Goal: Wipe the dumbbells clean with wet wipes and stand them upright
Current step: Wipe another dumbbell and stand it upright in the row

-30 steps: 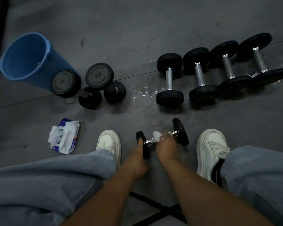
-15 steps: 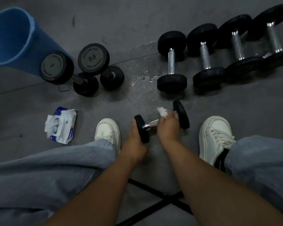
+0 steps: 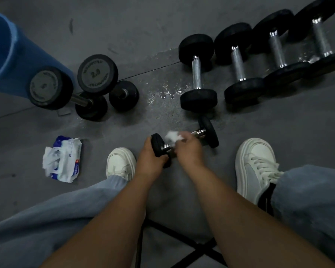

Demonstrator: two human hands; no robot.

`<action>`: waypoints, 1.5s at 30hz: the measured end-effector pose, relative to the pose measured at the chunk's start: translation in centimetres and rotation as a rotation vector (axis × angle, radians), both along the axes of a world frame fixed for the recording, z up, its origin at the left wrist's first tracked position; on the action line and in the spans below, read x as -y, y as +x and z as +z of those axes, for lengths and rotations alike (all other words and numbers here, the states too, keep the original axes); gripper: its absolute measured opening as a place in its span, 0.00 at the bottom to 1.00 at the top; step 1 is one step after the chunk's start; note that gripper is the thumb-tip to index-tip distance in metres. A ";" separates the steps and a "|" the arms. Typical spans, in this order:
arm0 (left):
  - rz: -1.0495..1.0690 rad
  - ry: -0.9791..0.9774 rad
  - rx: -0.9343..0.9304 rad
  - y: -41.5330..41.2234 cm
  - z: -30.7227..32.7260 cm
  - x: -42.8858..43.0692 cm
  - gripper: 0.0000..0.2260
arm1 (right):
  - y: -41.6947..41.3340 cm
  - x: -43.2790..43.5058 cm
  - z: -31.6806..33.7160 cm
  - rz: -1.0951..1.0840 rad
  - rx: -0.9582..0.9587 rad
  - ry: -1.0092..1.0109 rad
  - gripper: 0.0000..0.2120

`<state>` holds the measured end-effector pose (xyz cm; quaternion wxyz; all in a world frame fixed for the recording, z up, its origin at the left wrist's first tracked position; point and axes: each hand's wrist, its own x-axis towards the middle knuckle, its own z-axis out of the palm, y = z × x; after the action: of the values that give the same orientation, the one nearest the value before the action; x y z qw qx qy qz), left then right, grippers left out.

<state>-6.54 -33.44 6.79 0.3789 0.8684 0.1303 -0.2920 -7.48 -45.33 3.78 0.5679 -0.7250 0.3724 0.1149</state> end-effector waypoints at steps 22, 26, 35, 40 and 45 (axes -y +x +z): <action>0.613 -0.140 -0.037 2.5 -0.9 0.0 0.24 | 1.7 -1.1 -1.3 -0.007 -0.010 -0.121 0.06; 0.577 -0.113 -0.069 2.1 -0.3 0.0 0.11 | 0.5 -1.2 -1.5 -0.089 0.008 0.044 0.08; 0.476 -0.083 -0.122 -2.2 0.5 0.1 0.12 | -3.0 0.3 -1.0 -0.107 0.046 -0.175 0.12; 0.450 -0.151 -0.191 -4.0 1.8 0.3 0.18 | -4.1 -1.1 0.5 0.133 -0.002 0.004 0.14; 0.564 -0.204 -0.284 -5.5 2.1 0.5 0.27 | -4.1 0.8 1.2 0.201 -0.039 -0.162 0.14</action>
<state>-12.01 -33.93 8.94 0.5077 0.7065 0.3872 -0.3052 -11.59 -46.10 5.02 0.4857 -0.7998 0.3168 0.1552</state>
